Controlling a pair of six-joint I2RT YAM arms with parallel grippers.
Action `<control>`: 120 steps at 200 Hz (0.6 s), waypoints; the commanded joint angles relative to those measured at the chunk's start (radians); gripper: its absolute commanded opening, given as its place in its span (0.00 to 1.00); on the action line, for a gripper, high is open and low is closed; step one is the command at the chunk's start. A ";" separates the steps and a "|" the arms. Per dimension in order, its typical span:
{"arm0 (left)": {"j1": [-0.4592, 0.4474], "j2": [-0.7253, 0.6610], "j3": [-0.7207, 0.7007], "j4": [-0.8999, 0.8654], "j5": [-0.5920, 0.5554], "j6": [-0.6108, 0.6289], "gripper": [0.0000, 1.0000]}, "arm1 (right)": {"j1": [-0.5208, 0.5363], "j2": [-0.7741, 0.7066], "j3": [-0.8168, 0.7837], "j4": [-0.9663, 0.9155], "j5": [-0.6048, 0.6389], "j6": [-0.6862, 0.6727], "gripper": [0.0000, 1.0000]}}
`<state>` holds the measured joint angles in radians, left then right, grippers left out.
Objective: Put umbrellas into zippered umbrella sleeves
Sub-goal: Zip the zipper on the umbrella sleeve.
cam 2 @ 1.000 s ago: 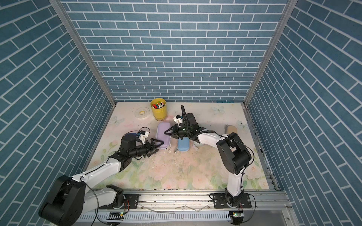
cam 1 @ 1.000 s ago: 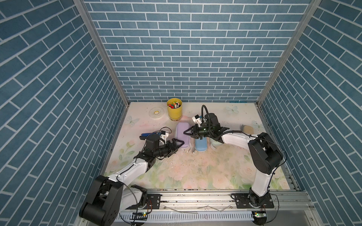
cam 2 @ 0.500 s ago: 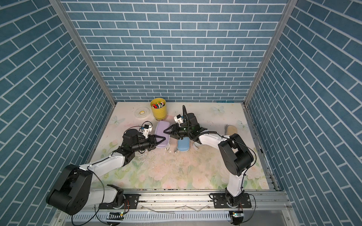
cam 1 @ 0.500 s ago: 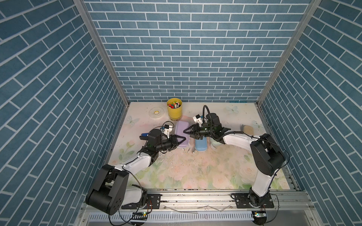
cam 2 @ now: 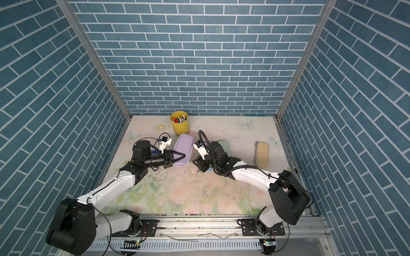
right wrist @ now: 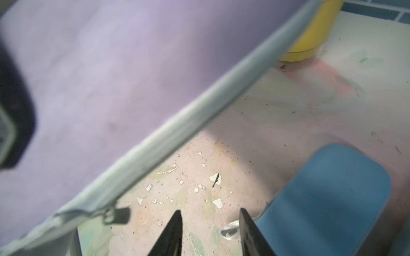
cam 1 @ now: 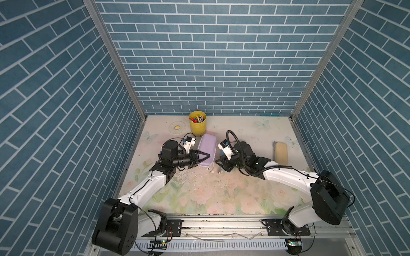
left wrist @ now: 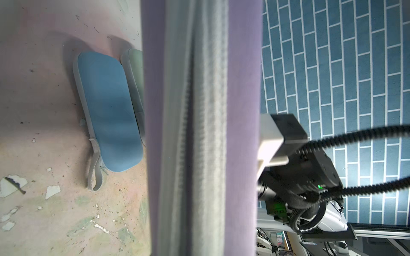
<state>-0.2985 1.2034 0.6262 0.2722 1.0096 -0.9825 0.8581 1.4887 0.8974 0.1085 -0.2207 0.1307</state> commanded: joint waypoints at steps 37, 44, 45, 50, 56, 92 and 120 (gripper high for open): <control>-0.008 -0.018 0.026 0.012 0.030 0.038 0.30 | 0.046 -0.007 0.005 0.175 0.062 -0.147 0.39; -0.008 -0.018 0.024 0.011 0.029 0.041 0.30 | 0.046 -0.011 0.003 0.179 0.069 -0.142 0.39; -0.008 -0.018 0.024 0.010 0.028 0.042 0.30 | 0.047 -0.011 0.004 0.179 0.069 -0.142 0.39; -0.008 -0.016 0.023 0.007 0.028 0.046 0.30 | 0.047 -0.016 0.003 0.180 0.070 -0.141 0.39; -0.008 -0.015 0.023 -0.001 0.026 0.051 0.30 | 0.046 -0.019 0.003 0.179 0.072 -0.140 0.38; -0.008 -0.006 0.029 -0.030 0.024 0.079 0.29 | 0.052 -0.041 0.003 0.167 0.050 -0.143 0.36; -0.001 0.003 0.029 -0.049 0.011 0.096 0.28 | 0.072 -0.061 -0.005 0.147 0.048 -0.179 0.37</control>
<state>-0.3004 1.2045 0.6296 0.2363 1.0084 -0.9405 0.9092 1.4849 0.8963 0.2081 -0.1692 0.0196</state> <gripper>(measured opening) 0.339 0.365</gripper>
